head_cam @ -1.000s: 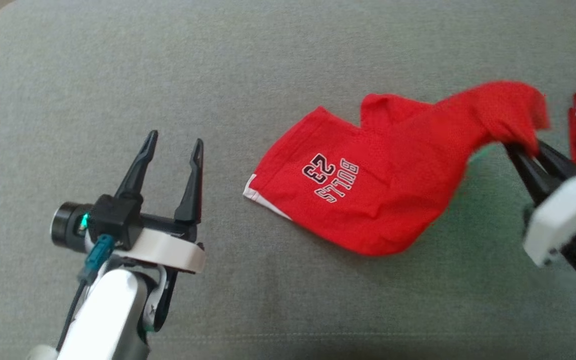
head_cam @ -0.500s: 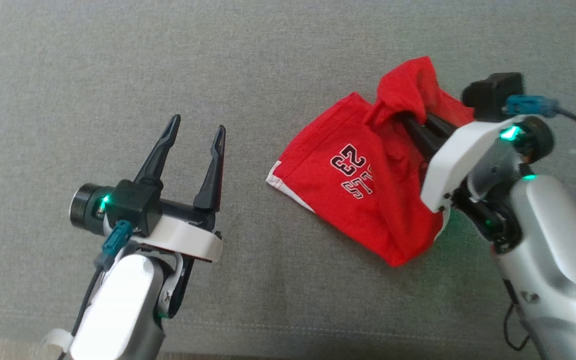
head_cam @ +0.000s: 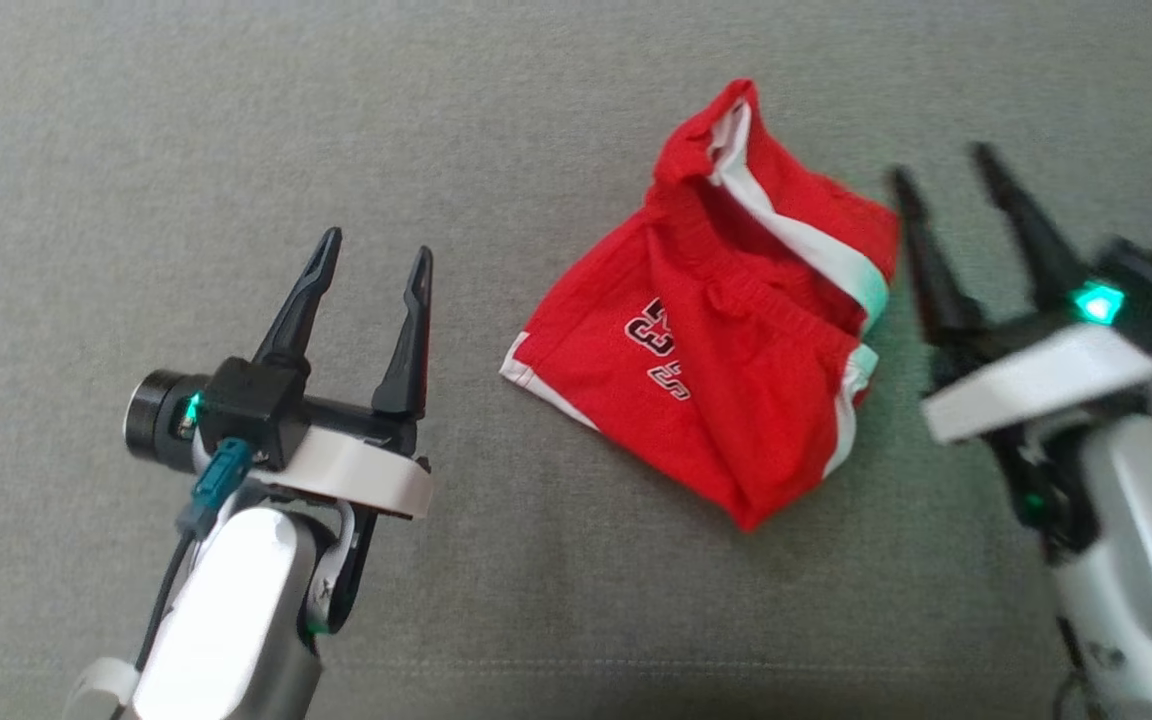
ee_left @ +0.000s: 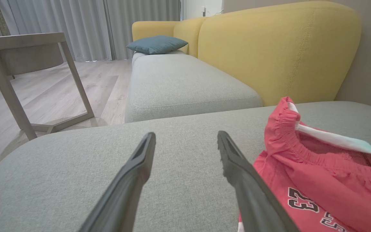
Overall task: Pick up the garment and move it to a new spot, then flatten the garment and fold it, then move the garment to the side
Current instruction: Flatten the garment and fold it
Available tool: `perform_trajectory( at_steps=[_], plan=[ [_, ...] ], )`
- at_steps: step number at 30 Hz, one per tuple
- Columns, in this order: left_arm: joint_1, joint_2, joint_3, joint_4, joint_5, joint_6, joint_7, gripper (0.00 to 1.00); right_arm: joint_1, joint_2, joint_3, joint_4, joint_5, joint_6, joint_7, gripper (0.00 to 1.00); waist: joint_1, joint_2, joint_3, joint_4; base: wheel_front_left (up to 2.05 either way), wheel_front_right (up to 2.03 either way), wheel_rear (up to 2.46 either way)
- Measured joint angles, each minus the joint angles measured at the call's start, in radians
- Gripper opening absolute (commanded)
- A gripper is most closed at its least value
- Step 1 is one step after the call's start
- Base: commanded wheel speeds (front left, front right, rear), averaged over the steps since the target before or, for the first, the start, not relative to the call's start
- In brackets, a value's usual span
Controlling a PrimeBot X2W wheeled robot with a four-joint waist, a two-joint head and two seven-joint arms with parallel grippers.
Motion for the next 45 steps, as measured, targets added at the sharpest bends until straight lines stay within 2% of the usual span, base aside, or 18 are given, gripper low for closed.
perform_trajectory(
  at_steps=[6, 17, 24, 33, 41, 45],
  plan=[
    [0.017, 0.001, 0.025, 0.001, 0.000, 0.001, 0.000, 1.00, 0.138, 0.017, -0.139, -0.098, -0.070, 0.000, -0.047, 1.00, 0.0000, 0.0000, -0.033, -0.031, 0.00, 0.00, 0.00],
    [0.077, 0.012, 0.050, 0.006, 0.000, 0.012, 0.000, 1.00, 0.356, 0.108, -0.201, -0.216, -0.128, 0.000, -0.023, 1.00, 0.0000, 0.0000, -0.093, -0.062, 0.00, 0.00, 0.00],
    [0.118, 0.017, 0.056, 0.006, -0.001, 0.020, 0.000, 1.00, 0.395, 0.133, -0.202, -0.240, -0.137, 0.000, 0.002, 1.00, 0.0000, 0.0000, -0.106, -0.069, 0.00, 0.00, 0.00],
    [0.121, 0.021, 0.055, 0.005, -0.002, 0.023, 0.000, 1.00, 0.395, 0.132, -0.196, -0.243, -0.146, 0.000, 0.031, 1.00, 0.0000, 0.0000, -0.099, -0.066, 0.00, 0.00, 0.00],
    [0.100, 0.020, 0.036, 0.000, -0.002, 0.022, 0.000, 1.00, 0.379, 0.082, -0.080, -0.144, -0.080, 0.000, 0.188, 1.00, 0.0000, 0.0000, -0.059, -0.052, 0.00, 0.00, 0.00],
    [0.077, 0.016, 0.029, 0.001, -0.002, 0.021, 0.000, 1.00, 0.325, 0.073, -0.042, -0.103, -0.047, 0.000, 0.223, 1.00, 0.0000, 0.0000, -0.036, -0.040, 0.00, 0.00, 0.00]
  ],
)
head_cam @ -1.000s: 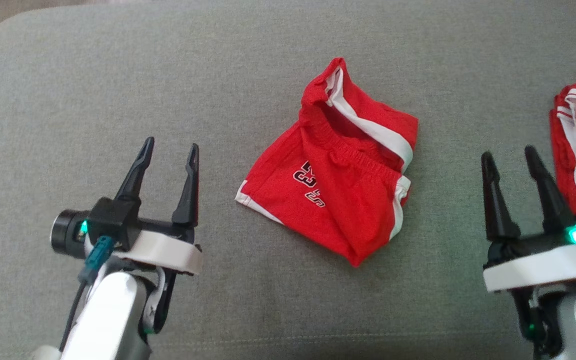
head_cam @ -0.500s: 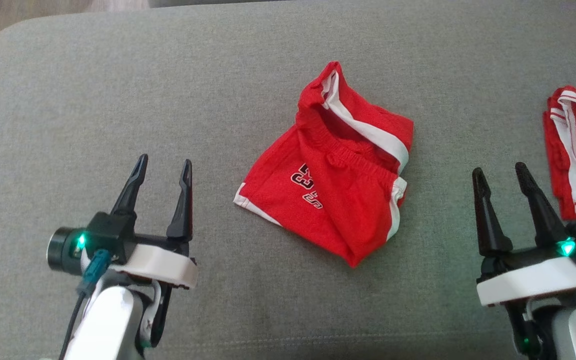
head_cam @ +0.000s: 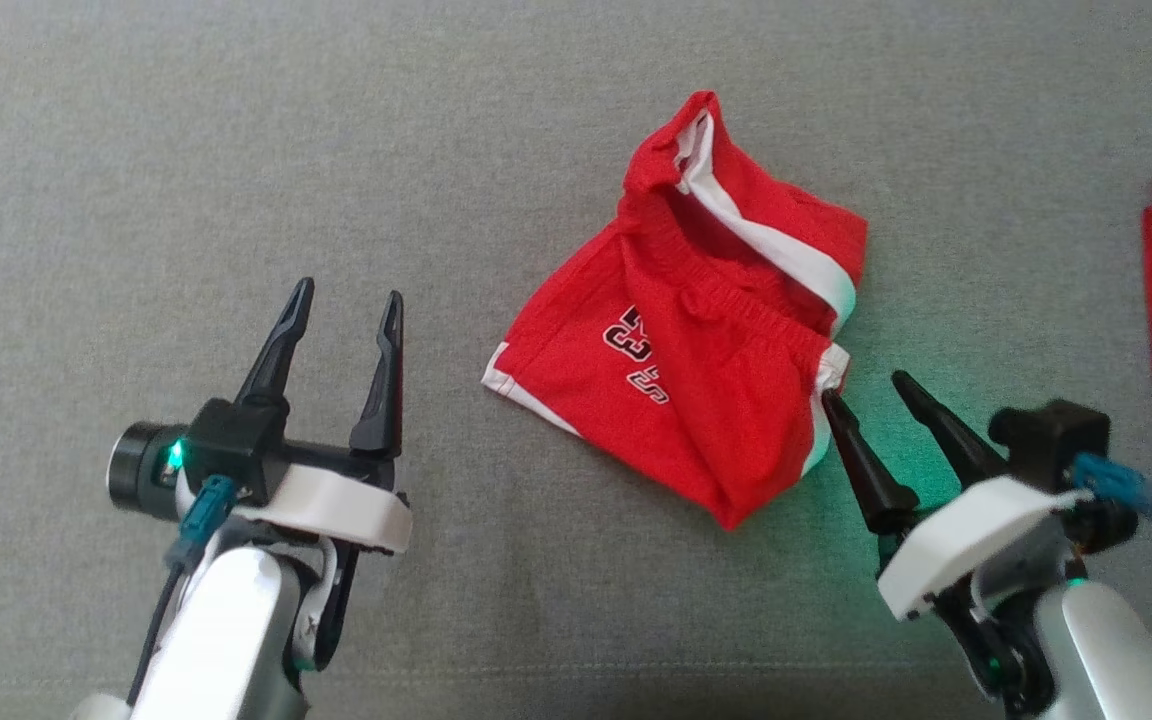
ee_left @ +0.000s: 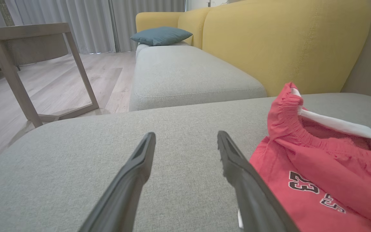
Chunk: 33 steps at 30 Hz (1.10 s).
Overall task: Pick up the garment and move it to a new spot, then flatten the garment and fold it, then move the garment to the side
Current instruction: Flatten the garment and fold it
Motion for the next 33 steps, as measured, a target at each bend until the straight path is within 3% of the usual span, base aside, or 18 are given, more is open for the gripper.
perform_trajectory(
  at_steps=[3, 4, 5, 6, 13, 25, 31, 32, 33],
  plan=[
    [-0.004, -0.004, -0.002, 0.001, 0.000, 0.000, 0.000, 1.00, -0.041, -0.007, 0.021, 0.028, 0.008, 0.000, 0.028, 1.00, 0.0000, 0.0000, 0.015, 0.010, 0.00, 0.00, 0.00],
    [-0.006, -0.005, -0.002, 0.002, 0.000, 0.000, 0.000, 1.00, -0.050, -0.007, 0.027, 0.036, 0.011, 0.000, 0.033, 0.90, 0.0000, 0.0000, 0.020, 0.014, 0.00, 0.00, 0.00],
    [-0.009, -0.007, -0.004, 0.003, 0.000, -0.001, 0.000, 1.00, -0.056, -0.008, 0.031, 0.044, 0.015, 0.000, 0.037, 0.56, 0.0000, 0.0000, 0.025, 0.017, 0.00, 0.00, 0.00],
    [-0.015, -0.008, -0.004, 0.003, 0.000, -0.003, 0.000, 1.00, -0.060, -0.009, 0.032, 0.049, 0.017, 0.000, 0.040, 0.00, 0.0000, 0.0000, 0.029, 0.020, 0.00, 0.00, 0.00],
    [-0.023, -0.015, -0.002, 0.004, 0.001, -0.003, 0.000, 1.00, -0.060, -0.008, 0.004, 0.043, 0.045, 0.000, 0.028, 0.00, 0.0000, 0.0000, 0.040, 0.026, 0.00, 0.00, 0.00],
    [-0.022, -0.015, 0.006, 0.004, 0.002, -0.004, 0.000, 1.00, 0.038, 0.106, -0.296, 0.002, 0.071, 0.000, -0.014, 0.00, 0.0000, 0.0000, 0.026, -0.012, 0.00, 0.00, 0.00],
    [-0.018, -0.015, 0.015, 0.004, 0.002, -0.004, 0.000, 1.00, 0.050, 0.127, -0.372, 0.045, 0.087, 0.000, -0.024, 0.00, 0.0000, 0.0000, 0.023, -0.027, 0.00, 0.00, 0.00],
    [-0.018, -0.015, 0.015, 0.004, 0.002, -0.004, 0.000, 1.00, 0.050, 0.127, -0.376, 0.049, 0.087, 0.000, -0.032, 0.39, 0.0000, 0.0000, 0.022, -0.029, 0.00, 0.00, 0.00],
    [-0.018, -0.015, 0.016, 0.004, 0.002, -0.004, 0.000, 1.00, 0.050, 0.127, -0.380, 0.051, 0.089, 0.000, -0.042, 1.00, 0.0000, 0.0000, 0.021, -0.030, 0.00, 0.00, 0.00]
  ],
)
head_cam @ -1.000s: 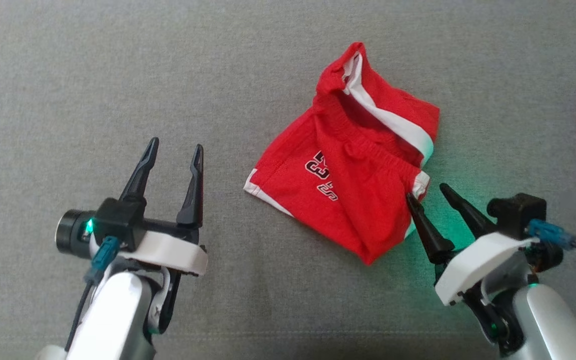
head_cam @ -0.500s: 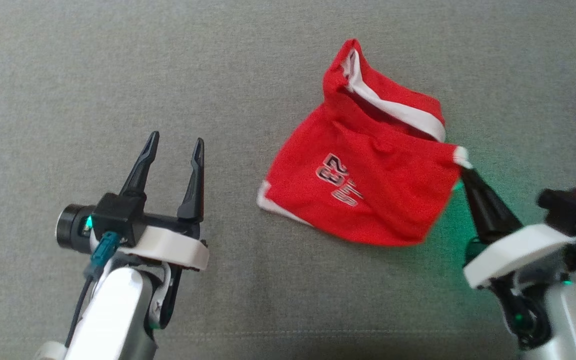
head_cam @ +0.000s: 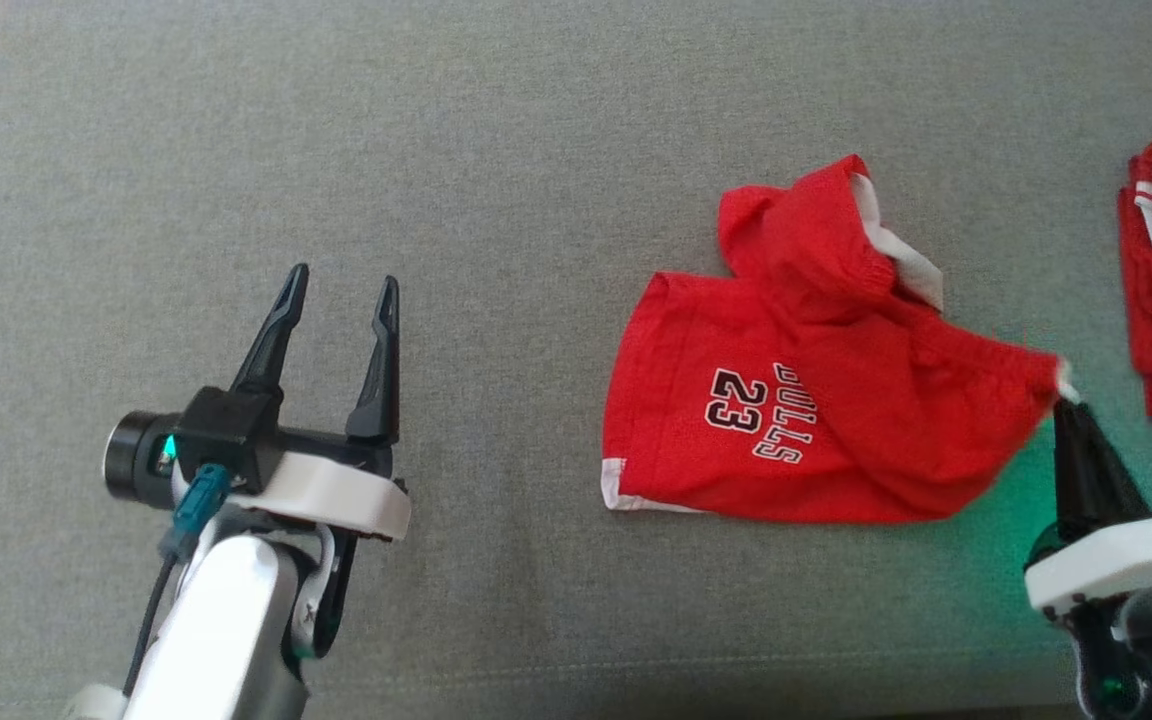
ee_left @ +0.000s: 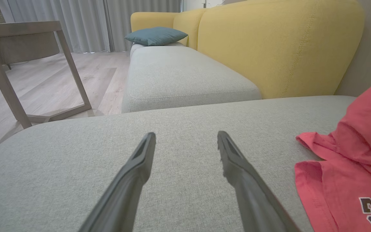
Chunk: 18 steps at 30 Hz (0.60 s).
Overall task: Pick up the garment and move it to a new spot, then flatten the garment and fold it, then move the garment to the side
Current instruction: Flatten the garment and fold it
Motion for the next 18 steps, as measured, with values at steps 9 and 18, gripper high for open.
perform_trajectory(
  at_steps=[9, 18],
  plan=[
    [0.021, -0.001, 0.008, -0.001, 0.000, 0.001, 0.000, 1.00, 0.001, -0.003, 0.006, -0.092, -0.129, 0.000, -0.127, 1.00, 0.0000, 0.0000, -0.027, -0.003, 0.00, 0.00, 0.00],
    [0.070, -0.001, 0.015, -0.012, 0.000, 0.016, 0.000, 1.00, 0.001, -0.068, 0.158, -0.234, -0.232, 0.000, -0.185, 1.00, 0.0000, 0.0000, -0.072, -0.002, 0.00, 0.00, 0.00]
  ],
)
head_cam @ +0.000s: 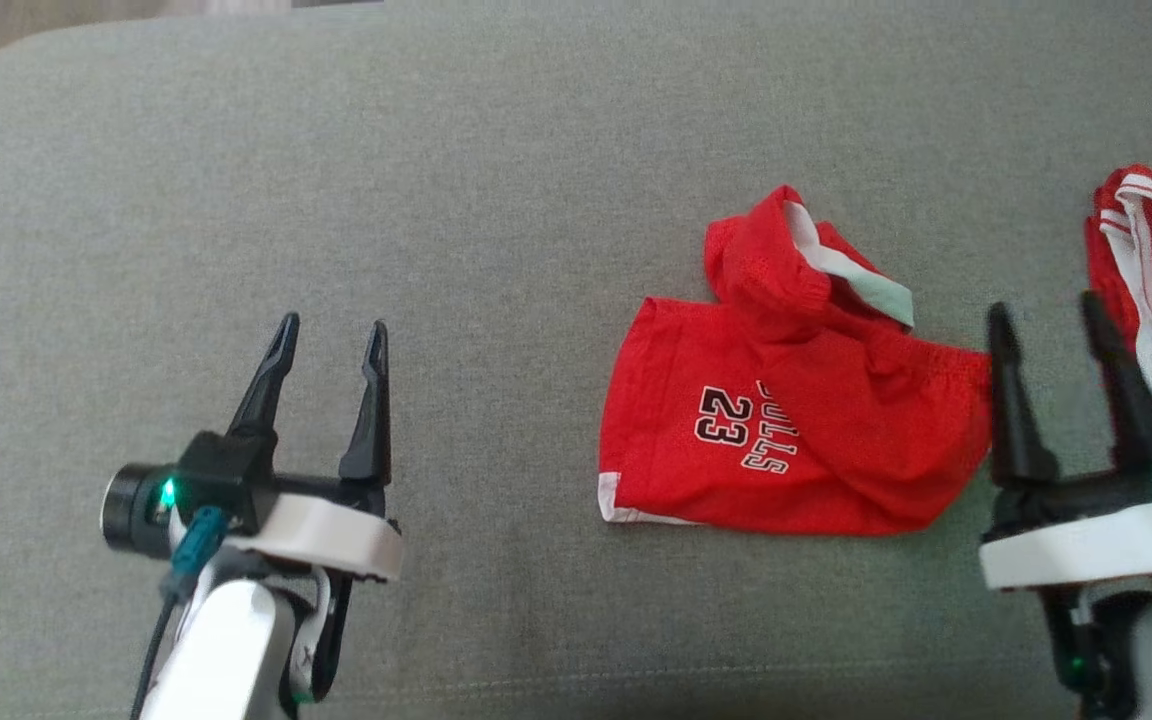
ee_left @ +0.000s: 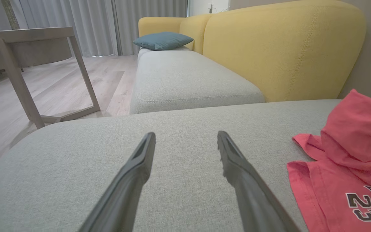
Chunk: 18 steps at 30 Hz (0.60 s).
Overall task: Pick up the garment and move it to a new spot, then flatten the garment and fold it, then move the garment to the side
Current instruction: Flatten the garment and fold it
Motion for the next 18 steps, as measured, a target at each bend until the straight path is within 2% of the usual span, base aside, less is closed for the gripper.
perform_trajectory(
  at_steps=[5, 18],
  plan=[
    [0.040, 0.000, 0.001, -0.010, 0.000, 0.012, 0.000, 1.00, 0.006, 0.000, 0.055, -0.005, 0.009, 0.000, 0.007, 1.00, 0.0000, 0.0000, -0.023, 0.006, 0.00, 0.00, 0.00],
    [0.054, 0.003, -0.023, -0.029, 0.002, 0.010, 0.008, 1.00, 0.027, 0.004, 0.053, -0.006, 0.019, 0.000, 0.012, 1.00, 0.0000, 0.0000, -0.016, 0.014, 0.00, 0.00, 0.00]
  ],
)
